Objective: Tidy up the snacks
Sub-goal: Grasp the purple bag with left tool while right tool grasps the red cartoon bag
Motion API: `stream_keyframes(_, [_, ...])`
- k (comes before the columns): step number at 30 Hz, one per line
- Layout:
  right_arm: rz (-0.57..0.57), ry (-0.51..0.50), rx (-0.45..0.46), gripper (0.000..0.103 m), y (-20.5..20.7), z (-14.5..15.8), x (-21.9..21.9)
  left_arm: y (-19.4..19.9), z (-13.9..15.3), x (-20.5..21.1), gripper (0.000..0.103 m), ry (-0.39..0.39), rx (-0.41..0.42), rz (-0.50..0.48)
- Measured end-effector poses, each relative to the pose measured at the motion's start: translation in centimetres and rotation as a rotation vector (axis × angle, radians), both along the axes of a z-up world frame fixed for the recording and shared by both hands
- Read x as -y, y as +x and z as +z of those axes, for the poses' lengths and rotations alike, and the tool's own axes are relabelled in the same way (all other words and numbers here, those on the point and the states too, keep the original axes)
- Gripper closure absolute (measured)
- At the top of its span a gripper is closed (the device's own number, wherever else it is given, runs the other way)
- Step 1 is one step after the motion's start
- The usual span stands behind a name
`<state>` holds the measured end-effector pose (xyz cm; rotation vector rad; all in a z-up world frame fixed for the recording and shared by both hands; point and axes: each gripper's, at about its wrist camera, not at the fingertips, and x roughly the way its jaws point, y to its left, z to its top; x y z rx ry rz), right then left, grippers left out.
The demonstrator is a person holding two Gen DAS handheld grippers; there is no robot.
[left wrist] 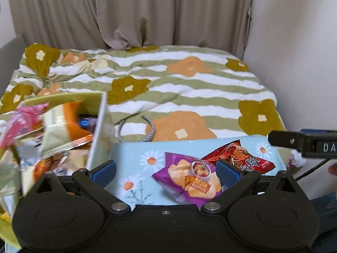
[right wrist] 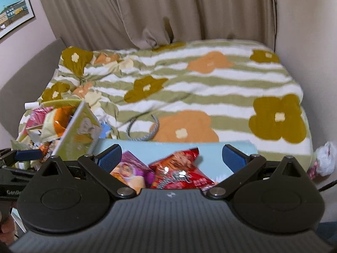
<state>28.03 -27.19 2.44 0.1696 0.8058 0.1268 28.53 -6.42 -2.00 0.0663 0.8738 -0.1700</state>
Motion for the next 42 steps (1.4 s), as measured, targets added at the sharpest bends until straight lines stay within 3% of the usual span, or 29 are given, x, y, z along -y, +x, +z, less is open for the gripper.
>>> stream_keyframes(7, [-0.017,0.123,-0.154,0.0,3.8,-5.3,3.1,4.7,-4.2,1.9,0.002,0.006,-0.106,-0.023])
stream_keyframes(13, [-0.023,0.192,-0.206,0.0,6.2,-8.5,3.9,7.9,-7.8,2.6,0.002,-0.036,-0.226,-0.064])
stream_keyframes(20, [-0.021,0.246,-0.284,0.0,8.3,-11.7,3.3,9.1,-10.3,1.4,0.003,-0.14,-0.321,-0.053])
stream_keyframes(24, [-0.02,0.265,-0.318,0.0,8.2,-12.9,3.0,8.7,-12.1,1.6,0.014,-0.157,-0.393,-0.068])
stream_keyframes(26, [-0.02,0.273,-0.326,0.0,8.0,-13.3,3.1,8.3,-13.1,1.5,0.015,-0.174,-0.433,-0.063])
stream_keyframes(30, [-0.018,0.292,-0.338,0.0,7.7,-13.8,3.3,7.4,-13.0,1.3,0.015,-0.177,-0.413,-0.073])
stream_keyframes(36, [0.004,0.323,-0.349,0.0,7.1,-14.6,2.9,6.5,-12.7,0.7,0.032,-0.181,-0.388,-0.082])
stream_keyframes(42, [0.038,0.319,-0.344,0.0,6.6,-14.7,1.9,5.6,-12.5,0.3,0.04,-0.195,-0.376,-0.065])
